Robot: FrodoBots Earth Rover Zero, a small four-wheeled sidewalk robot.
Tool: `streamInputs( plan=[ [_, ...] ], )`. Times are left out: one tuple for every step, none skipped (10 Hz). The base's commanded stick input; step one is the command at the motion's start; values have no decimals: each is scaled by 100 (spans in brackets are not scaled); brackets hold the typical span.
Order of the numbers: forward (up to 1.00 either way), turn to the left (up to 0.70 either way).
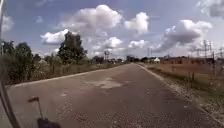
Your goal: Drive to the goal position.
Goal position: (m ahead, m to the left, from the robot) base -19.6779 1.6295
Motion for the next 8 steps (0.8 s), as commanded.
streamInputs(
  plan=[
    [4, 0],
    [4, 0],
    [4, 0],
    [4, 0],
    [4, 0],
    [4, 0],
    [4, 0],
    [4, 0]
  ],
)
